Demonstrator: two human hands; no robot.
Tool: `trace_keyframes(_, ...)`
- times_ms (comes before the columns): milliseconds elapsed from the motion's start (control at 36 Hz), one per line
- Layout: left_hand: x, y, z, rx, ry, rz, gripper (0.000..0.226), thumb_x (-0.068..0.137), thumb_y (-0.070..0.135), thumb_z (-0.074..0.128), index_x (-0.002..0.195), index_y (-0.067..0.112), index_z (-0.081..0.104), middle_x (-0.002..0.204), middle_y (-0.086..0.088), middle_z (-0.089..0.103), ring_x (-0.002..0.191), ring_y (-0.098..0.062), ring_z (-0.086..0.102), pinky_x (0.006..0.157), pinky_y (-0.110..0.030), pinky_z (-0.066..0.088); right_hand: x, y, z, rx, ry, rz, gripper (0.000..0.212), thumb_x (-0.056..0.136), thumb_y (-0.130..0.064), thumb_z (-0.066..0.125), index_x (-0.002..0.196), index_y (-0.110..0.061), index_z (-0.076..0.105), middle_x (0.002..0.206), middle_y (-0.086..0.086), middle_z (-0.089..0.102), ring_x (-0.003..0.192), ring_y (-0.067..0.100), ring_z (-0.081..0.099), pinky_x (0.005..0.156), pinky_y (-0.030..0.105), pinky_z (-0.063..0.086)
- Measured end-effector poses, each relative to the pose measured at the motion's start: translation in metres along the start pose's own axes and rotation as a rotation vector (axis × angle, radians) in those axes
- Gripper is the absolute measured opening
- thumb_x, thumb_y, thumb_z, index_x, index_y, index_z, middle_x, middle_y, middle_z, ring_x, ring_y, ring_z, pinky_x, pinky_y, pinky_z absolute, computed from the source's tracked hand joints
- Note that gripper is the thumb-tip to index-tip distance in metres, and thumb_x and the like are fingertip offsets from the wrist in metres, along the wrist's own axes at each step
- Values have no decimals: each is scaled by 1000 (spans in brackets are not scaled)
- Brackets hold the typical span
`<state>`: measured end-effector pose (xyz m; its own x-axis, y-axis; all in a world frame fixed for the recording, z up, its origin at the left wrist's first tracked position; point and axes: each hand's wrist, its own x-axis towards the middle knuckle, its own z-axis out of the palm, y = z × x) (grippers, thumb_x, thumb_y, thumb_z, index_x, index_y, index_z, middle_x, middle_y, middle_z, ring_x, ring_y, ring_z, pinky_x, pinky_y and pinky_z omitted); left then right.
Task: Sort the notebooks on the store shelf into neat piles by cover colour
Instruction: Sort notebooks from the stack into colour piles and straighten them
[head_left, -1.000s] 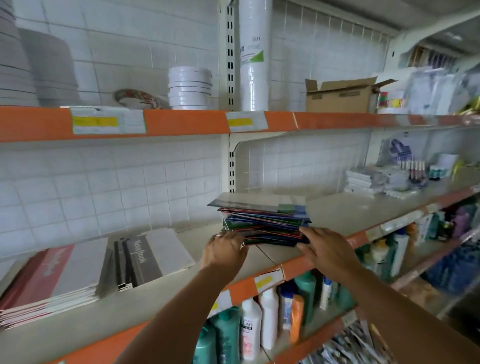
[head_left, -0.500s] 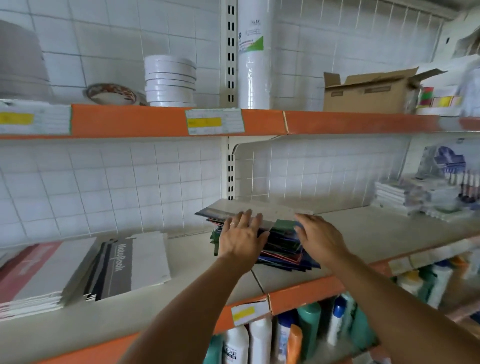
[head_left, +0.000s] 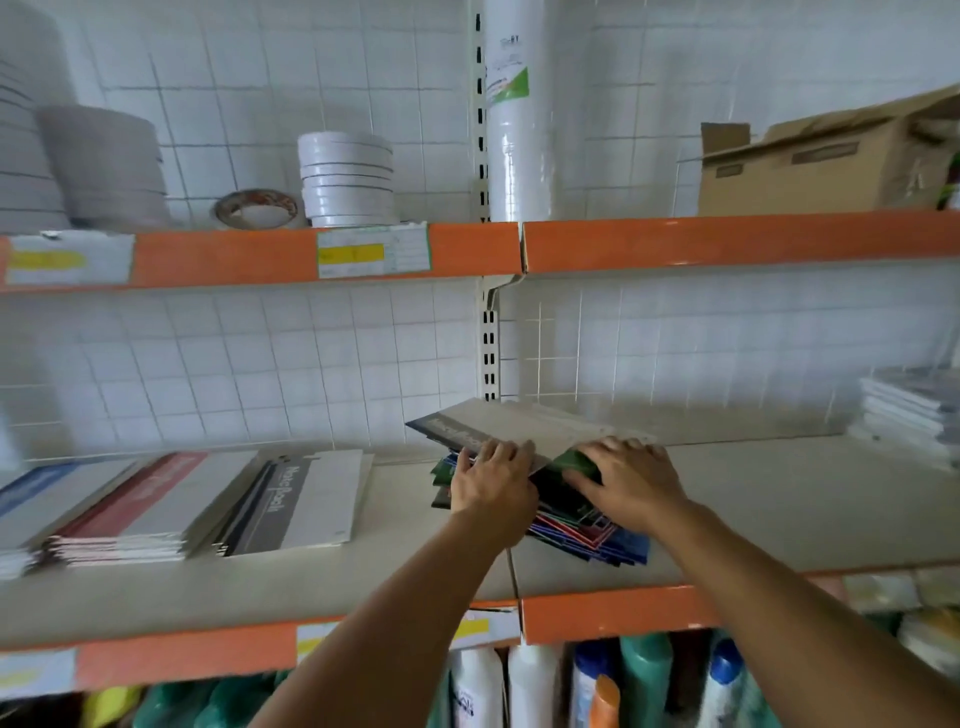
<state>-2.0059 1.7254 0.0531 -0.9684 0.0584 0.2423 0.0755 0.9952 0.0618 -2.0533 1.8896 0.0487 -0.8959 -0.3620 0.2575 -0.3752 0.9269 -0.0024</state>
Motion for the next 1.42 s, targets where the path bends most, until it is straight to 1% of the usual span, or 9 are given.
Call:
trace_keyframes(250, 2, 2, -8, 222, 2, -64, 90, 85, 13, 65, 152, 24, 6, 137, -9, 39, 124, -30, 46, 106, -40, 33, -9, -7, -5, -110, 34, -18, 76, 86, -76, 18, 141, -29, 41, 138, -2, 47, 129, 20, 39, 112, 45, 17)
trace_keyframes(361, 2, -2, -13, 280, 6, -83, 78, 87, 7, 61, 149, 21, 16, 131, -10, 39, 111, -30, 53, 90, -37, 47, -11, -9, -5, -99, 18, 8, 75, 85, -76, 27, 133, -23, 47, 136, 0, 48, 127, 20, 41, 114, 47, 15)
trace_keyframes(472, 1, -4, -14, 278, 23, -88, 41, 91, 17, 59, 131, 16, 45, 123, -8, 39, 104, -26, 56, 81, -35, 52, -15, -11, -10, -71, 27, -20, 63, 89, -71, 32, 134, -29, 47, 133, -2, 51, 127, 19, 42, 115, 49, 11)
trace_keyframes(639, -2, -10, -14, 209, 105, -83, 34, 95, 15, 52, 128, 15, 45, 123, -7, 45, 100, -24, 59, 75, -33, 49, -16, -12, -15, -77, 113, -52, 62, 96, -61, 18, 116, -23, 64, 117, -3, 61, 116, 16, 50, 113, 44, 14)
trace_keyframes(833, -13, -19, -11, 125, 183, -80, 35, 94, 3, 44, 127, 15, 41, 120, -5, 58, 103, -23, 60, 72, -30, 45, -11, -8, -1, 147, 64, -58, 47, 94, -56, 36, 104, -13, 53, 96, -1, 55, 86, 13, 53, 78, 28, 48)
trace_keyframes(1028, -28, -32, -15, 89, 219, -49, 45, 89, -4, 46, 128, 18, 43, 123, -2, 57, 101, -23, 59, 68, -28, 41, -13, -11, -10, 54, 153, -116, 47, 99, -50, 35, 127, -14, 47, 81, -5, 57, 71, 12, 55, 58, 22, 35)
trace_keyframes(1167, -37, -44, -18, 43, 256, -62, 45, 91, -1, 44, 129, 23, 42, 125, 1, 56, 99, -24, 61, 69, -31, 47, -6, -9, -13, 26, 185, -149, 55, 100, -43, 39, 146, -14, 31, 89, -1, 64, 81, 14, 59, 66, 21, 36)
trace_keyframes(1250, -43, -52, -18, 30, 277, -74, 44, 95, 4, 42, 134, 24, 40, 130, 1, 53, 102, -24, 60, 77, -34, 53, -1, -8, -9, 74, 135, -132, 53, 99, -29, 48, 148, -16, 32, 117, 3, 60, 105, 16, 55, 85, 24, 44)
trace_keyframes(1417, -61, -65, -25, 48, 259, -138, 55, 98, 4, 35, 148, 26, 29, 151, 3, 35, 128, -23, 47, 94, -36, 45, 9, -6, 0, 40, 115, -111, 27, 95, -29, 49, 119, -19, 55, 115, -1, 52, 108, 16, 48, 99, 29, 37)
